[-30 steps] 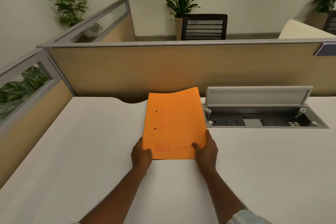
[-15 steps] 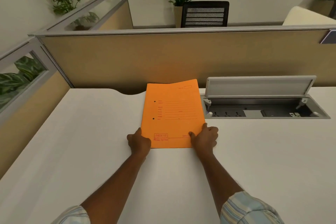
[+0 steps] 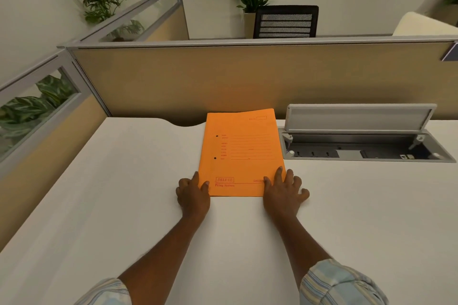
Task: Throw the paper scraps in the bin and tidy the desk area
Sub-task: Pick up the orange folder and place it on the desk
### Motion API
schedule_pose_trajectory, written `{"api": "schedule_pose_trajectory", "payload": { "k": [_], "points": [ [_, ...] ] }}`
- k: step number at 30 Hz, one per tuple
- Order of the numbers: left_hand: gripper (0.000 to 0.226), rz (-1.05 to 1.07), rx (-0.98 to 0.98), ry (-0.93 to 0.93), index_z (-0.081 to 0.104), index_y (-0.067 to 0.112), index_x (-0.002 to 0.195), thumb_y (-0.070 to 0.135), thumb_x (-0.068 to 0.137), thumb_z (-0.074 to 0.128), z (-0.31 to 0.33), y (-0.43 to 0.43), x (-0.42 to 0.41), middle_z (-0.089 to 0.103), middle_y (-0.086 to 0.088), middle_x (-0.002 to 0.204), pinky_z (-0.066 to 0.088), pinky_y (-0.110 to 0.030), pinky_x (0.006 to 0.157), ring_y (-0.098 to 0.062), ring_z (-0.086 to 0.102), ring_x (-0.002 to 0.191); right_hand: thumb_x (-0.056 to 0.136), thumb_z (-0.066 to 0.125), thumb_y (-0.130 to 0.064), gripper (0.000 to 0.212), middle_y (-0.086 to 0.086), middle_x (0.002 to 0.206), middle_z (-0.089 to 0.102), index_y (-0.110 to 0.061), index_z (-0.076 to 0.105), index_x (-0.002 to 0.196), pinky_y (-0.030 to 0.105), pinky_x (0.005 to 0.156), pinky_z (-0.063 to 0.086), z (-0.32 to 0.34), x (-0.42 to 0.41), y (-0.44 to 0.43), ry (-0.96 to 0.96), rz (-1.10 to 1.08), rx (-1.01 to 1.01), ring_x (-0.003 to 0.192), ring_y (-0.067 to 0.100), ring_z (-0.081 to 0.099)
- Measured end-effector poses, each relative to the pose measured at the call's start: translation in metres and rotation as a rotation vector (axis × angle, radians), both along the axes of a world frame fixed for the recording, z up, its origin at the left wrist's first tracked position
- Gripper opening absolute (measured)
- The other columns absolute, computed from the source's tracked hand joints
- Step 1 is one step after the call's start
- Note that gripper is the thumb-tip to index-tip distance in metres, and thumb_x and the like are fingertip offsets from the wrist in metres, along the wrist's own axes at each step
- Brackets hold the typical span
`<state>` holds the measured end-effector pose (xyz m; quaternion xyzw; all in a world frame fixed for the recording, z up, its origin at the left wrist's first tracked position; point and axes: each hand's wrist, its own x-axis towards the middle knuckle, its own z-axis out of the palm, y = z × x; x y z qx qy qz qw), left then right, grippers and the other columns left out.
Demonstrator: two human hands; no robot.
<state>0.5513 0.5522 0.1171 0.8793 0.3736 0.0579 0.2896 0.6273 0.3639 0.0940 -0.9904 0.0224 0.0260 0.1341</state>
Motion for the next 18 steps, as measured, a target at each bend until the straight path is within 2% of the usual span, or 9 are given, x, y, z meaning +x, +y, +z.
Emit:
{"api": "schedule_pose_trajectory", "payload": {
  "k": [4,9,18],
  "points": [
    [0.047,-0.033,0.017,-0.097,0.044,0.009,0.140,0.027,0.097,0.050,0.001,-0.006,-0.019,0.047,-0.019,0.129,0.040,-0.041,0.100,-0.033,0.043,0.120,0.099,0.027,-0.046,0.057,0.013,0.152,0.028,-0.013,0.025,0.146,0.053,0.113,0.014,-0.004,-0.021,-0.005,-0.091,0.001,0.117,0.140,0.030,0.023],
    [0.048,-0.024,0.067,-0.150,0.046,0.008,0.138,0.025,0.094,0.055,0.001,-0.018,-0.051,0.042,-0.020,0.138,0.039,-0.043,0.102,-0.034,0.039,0.127,0.097,0.036,-0.042,0.054,0.014,0.150,0.032,-0.012,0.034,0.142,0.051,0.113,0.017,-0.002,-0.049,-0.012,-0.172,-0.039,0.250,0.139,0.030,0.027],
    [0.043,-0.087,0.143,-0.212,0.054,0.008,0.132,0.024,0.093,0.058,0.005,-0.034,-0.138,0.047,-0.020,0.135,0.039,-0.048,0.101,-0.036,0.042,0.124,0.096,0.037,-0.045,0.052,0.010,0.149,0.037,-0.013,0.041,0.138,0.048,0.114,0.014,0.001,-0.136,-0.033,-0.199,-0.032,0.272,0.140,0.023,0.027]
  ]
}}
